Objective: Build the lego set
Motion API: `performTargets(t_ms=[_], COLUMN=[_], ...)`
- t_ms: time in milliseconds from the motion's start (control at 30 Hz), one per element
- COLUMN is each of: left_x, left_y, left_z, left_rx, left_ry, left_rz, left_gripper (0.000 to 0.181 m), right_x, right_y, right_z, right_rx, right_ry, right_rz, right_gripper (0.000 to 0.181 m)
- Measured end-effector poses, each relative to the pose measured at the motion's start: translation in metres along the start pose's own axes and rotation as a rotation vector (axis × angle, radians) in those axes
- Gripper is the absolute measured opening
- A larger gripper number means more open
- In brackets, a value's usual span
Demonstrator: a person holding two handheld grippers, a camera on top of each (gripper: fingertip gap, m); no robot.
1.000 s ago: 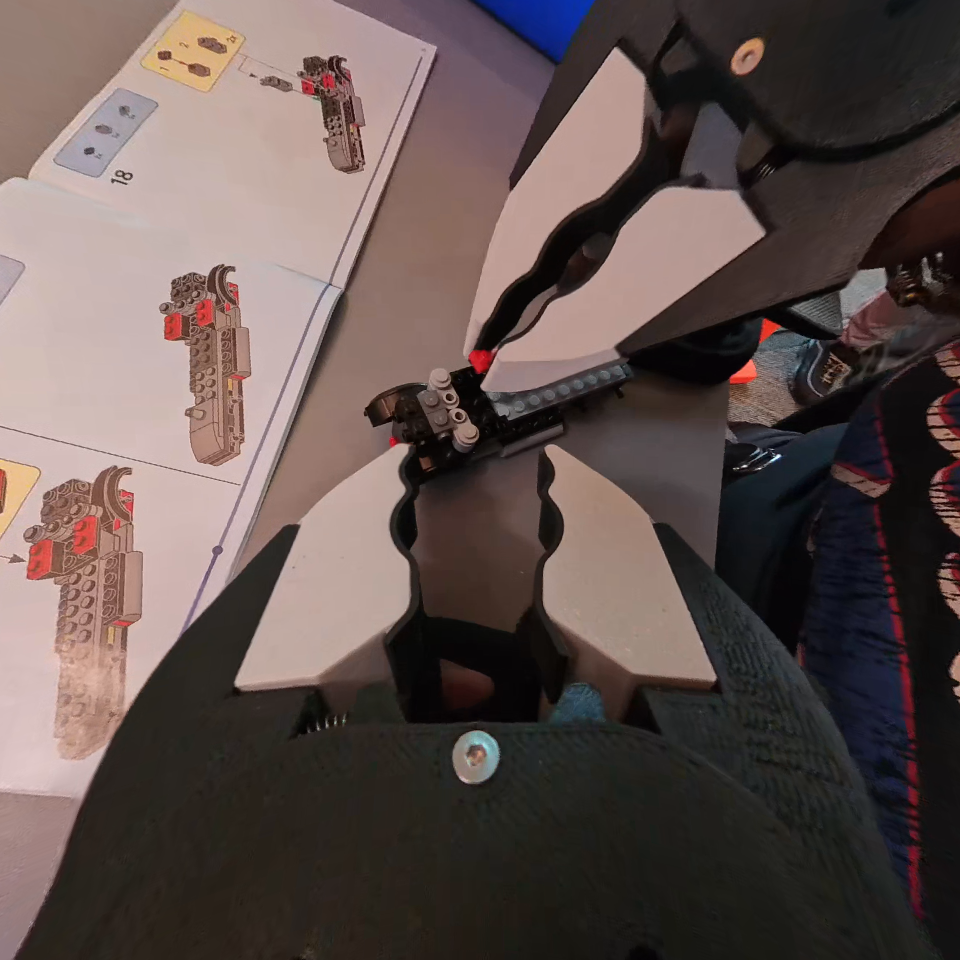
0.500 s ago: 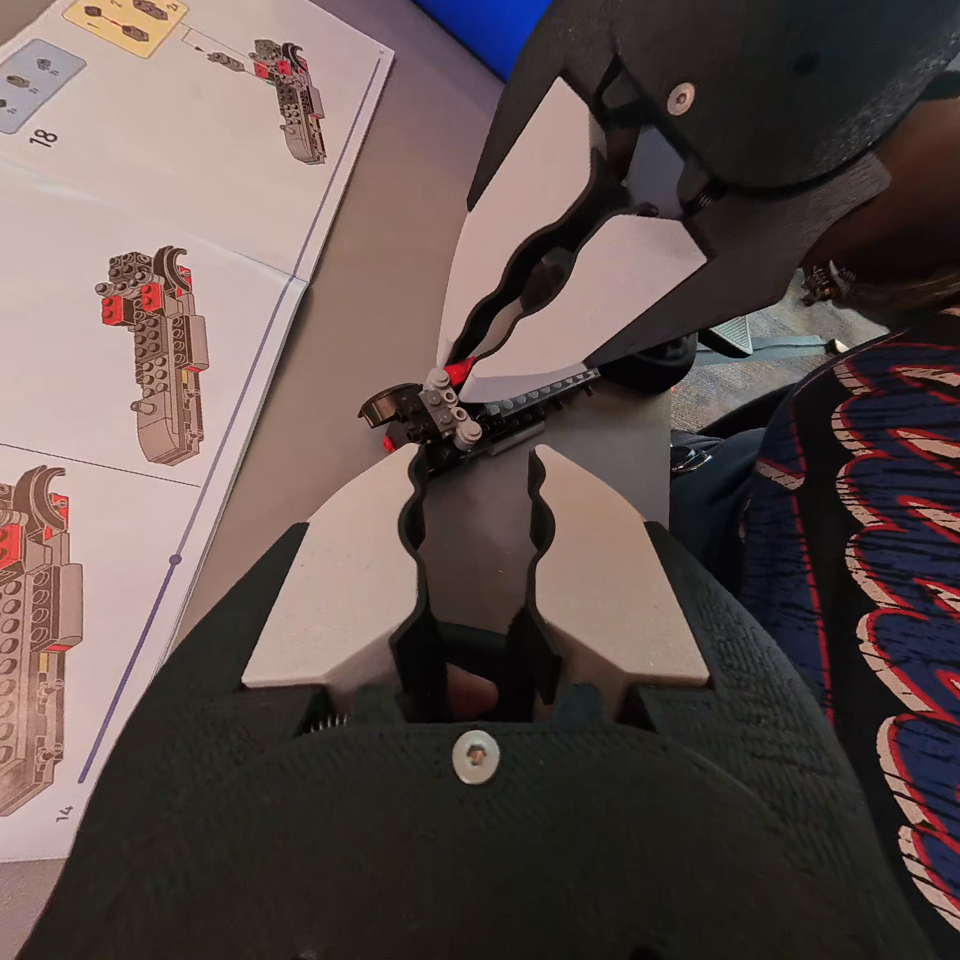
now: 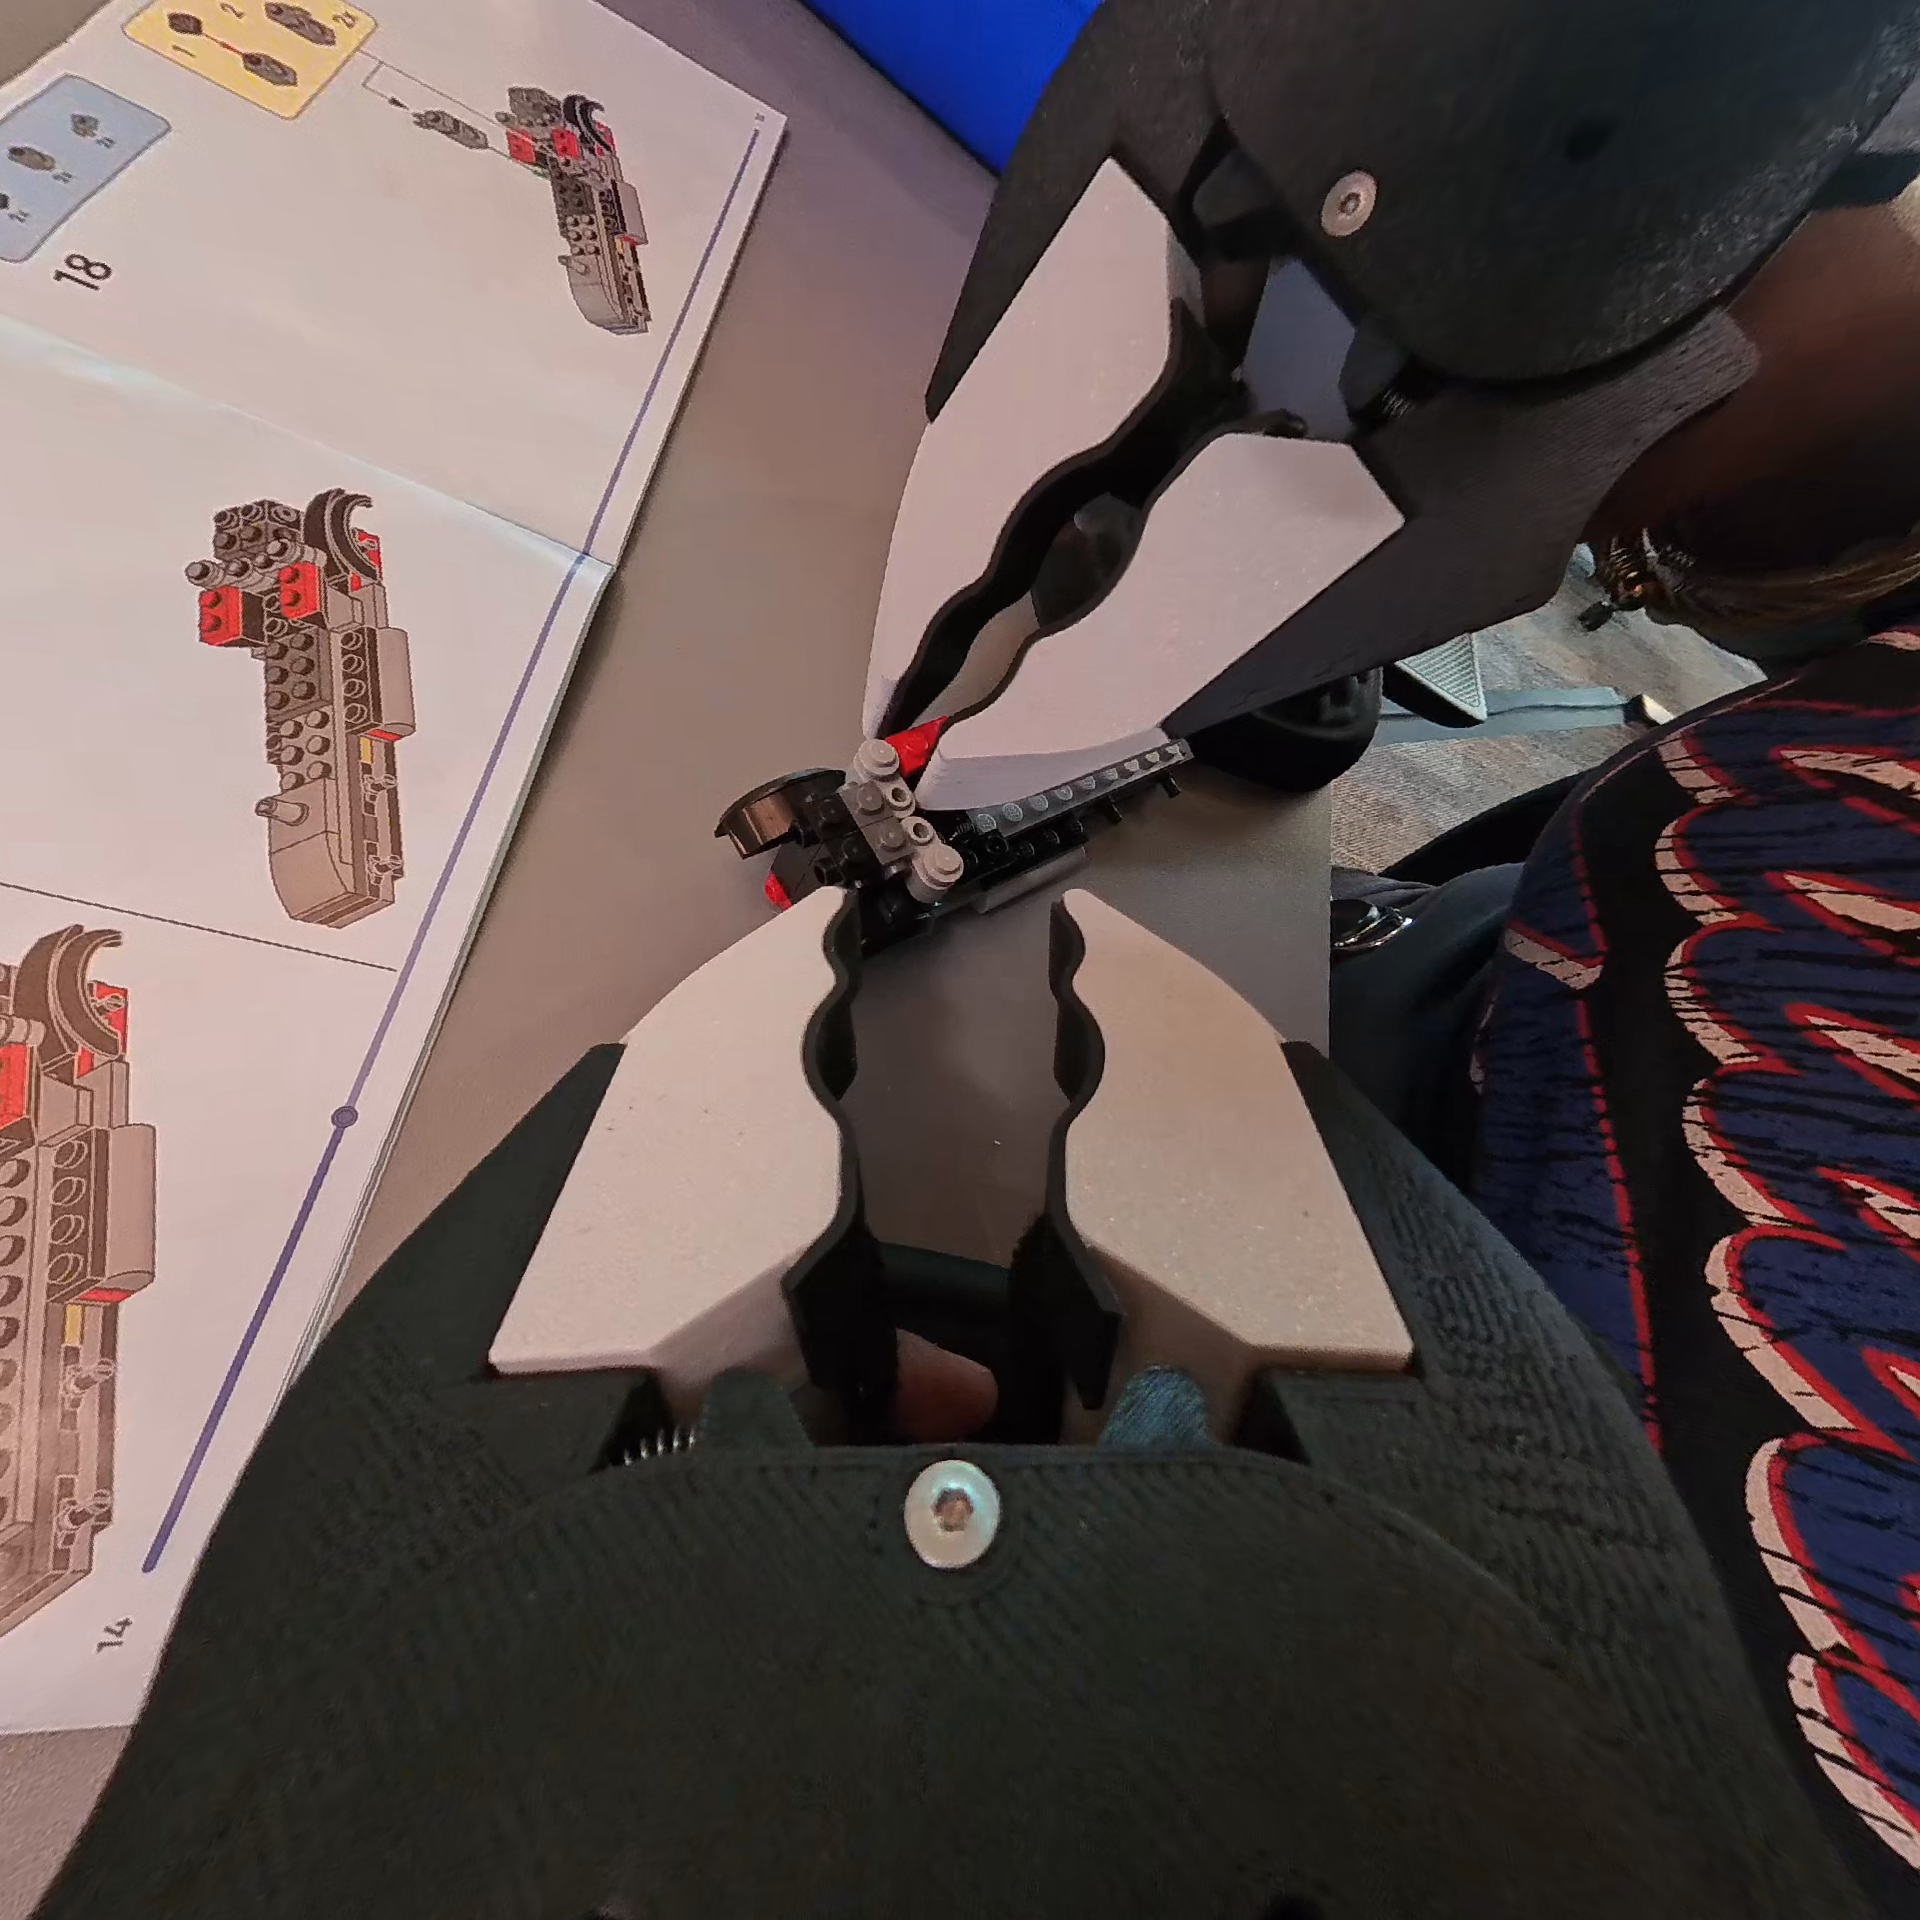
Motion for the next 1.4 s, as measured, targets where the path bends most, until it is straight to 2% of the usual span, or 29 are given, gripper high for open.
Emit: performTargets(t_ms=[133, 267, 367, 467, 633, 967, 1133, 1267, 1400], left_x=[0.000, -0.002, -0.007, -0.008, 0.002, 0.014, 0.015, 0.015, 0.015], left_y=[0.000, 0.002, 0.005, 0.008, 0.012, 0.014, 0.015, 0.015, 0.015], left_z=[0.000, 0.002, 0.007, 0.010, 0.014, 0.005, 0.004, 0.004, 0.004], left_rx=[-0.002, -0.011, -0.016, 0.008, 0.077, 0.097, 0.099, 0.103, 0.101], left_ry=[-0.003, -0.021, -0.065, -0.076, -0.034, 0.078, 0.085, 0.086, 0.084], left_rz=[0.000, 0.005, 0.035, 0.074, 0.125, 0.136, 0.153, 0.156, 0.154], left_gripper=[0.033, 0.033, 0.033, 0.036, 0.038, 0.034, 0.032, 0.032, 0.031], right_x=[-0.001, -0.012, -0.022, -0.022, -0.018, -0.009, -0.009, -0.009, -0.010], right_y=[0.001, -0.001, -0.010, -0.006, -0.007, -0.004, -0.003, -0.001, 0.001], right_z=[-0.001, -0.001, -0.001, -0.004, -0.002, -0.005, -0.005, -0.004, -0.003], right_rx=[-0.002, 0.000, -0.015, -0.059, -0.131, -0.161, -0.169, -0.230, -0.362], right_ry=[-0.001, -0.045, -0.128, -0.173, -0.227, -0.222, -0.221, -0.194, -0.105], right_rz=[0.013, 0.075, 0.126, 0.214, 0.214, 0.225, 0.219, 0.193, 0.188], right_gripper=[0.021, 0.024, 0.006, 0.004, 0.004, 0.003, 0.002, 0.002, 0.002])
Point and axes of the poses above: each gripper's, where its closed fingertips meet, x out along the fingers, z out of its top, y = z × x across the jaws, the point moved 2 cm from there along -x, back along the fingers, and after that the axes turned 15 degrees about x, right-handed, at the moved point
